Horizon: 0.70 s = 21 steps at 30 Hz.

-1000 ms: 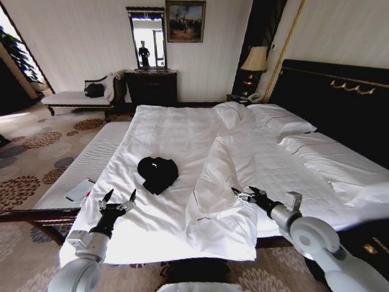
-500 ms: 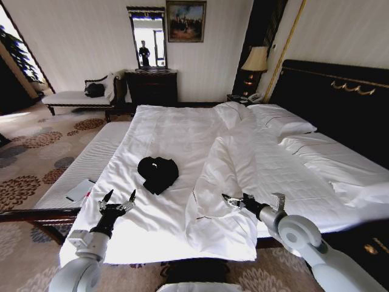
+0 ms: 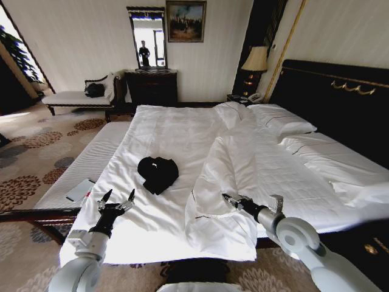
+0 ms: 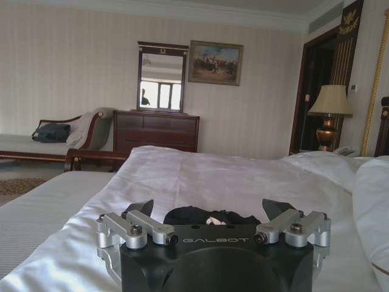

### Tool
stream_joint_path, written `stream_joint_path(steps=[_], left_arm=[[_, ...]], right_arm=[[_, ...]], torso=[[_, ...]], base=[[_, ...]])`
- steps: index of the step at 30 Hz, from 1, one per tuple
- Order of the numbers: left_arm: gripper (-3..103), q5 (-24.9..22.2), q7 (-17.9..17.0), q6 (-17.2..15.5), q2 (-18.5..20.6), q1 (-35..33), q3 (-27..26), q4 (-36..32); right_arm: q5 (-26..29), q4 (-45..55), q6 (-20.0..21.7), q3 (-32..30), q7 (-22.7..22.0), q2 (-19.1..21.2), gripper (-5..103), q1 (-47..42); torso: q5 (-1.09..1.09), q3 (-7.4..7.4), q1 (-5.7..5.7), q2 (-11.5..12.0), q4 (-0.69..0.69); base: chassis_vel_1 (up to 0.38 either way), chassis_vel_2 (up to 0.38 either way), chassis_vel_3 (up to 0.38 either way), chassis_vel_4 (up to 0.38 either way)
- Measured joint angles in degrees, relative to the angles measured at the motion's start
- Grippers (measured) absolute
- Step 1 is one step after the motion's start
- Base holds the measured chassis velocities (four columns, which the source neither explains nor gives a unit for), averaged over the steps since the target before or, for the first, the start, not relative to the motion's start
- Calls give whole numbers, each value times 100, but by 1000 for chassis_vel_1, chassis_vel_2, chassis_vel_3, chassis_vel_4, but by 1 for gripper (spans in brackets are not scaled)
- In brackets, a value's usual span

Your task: Fold the clothes on the bed.

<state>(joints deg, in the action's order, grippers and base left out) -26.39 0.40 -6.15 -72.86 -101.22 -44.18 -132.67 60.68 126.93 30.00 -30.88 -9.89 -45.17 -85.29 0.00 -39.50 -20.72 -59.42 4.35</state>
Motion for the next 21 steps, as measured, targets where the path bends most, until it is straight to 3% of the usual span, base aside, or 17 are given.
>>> stream_joint_path(steps=[2, 4, 8, 11, 18, 21], left_arm=[[100, -13, 0, 17, 2, -15, -25, 0], [100, -16, 0, 21, 2, -16, -31, 0], [100, -34, 0, 29, 5, -41, -52, -15], [100, -35, 0, 30, 12, -44, -54, -29], [100, -36, 0, 30, 20, -34, -51, -51], [100, -56, 1, 33, 44, -27, -55, -48]], right_arm=[[-160, 21, -16, -16, 34, -61, 28, -37], [-192, 25, -20, -18, 38, -82, 28, -40], [-220, 87, -25, -59, 47, -163, 7, -98], [-227, 129, -26, -87, 51, -163, 1, -138], [-227, 233, -27, -226, 36, -209, 1, -244], [-225, 321, -23, -576, 0, -303, 1, -522]], torso=[[0, 0, 0, 0, -1], [0, 0, 0, 0, -1], [0, 0, 0, 0, -1], [0, 0, 0, 0, -1], [0, 0, 0, 0, -2], [0, 0, 0, 0, -3]], base=[[0, 0, 0, 0], [0, 0, 0, 0], [0, 0, 0, 0], [0, 0, 0, 0], [0, 0, 0, 0], [0, 0, 0, 0]])
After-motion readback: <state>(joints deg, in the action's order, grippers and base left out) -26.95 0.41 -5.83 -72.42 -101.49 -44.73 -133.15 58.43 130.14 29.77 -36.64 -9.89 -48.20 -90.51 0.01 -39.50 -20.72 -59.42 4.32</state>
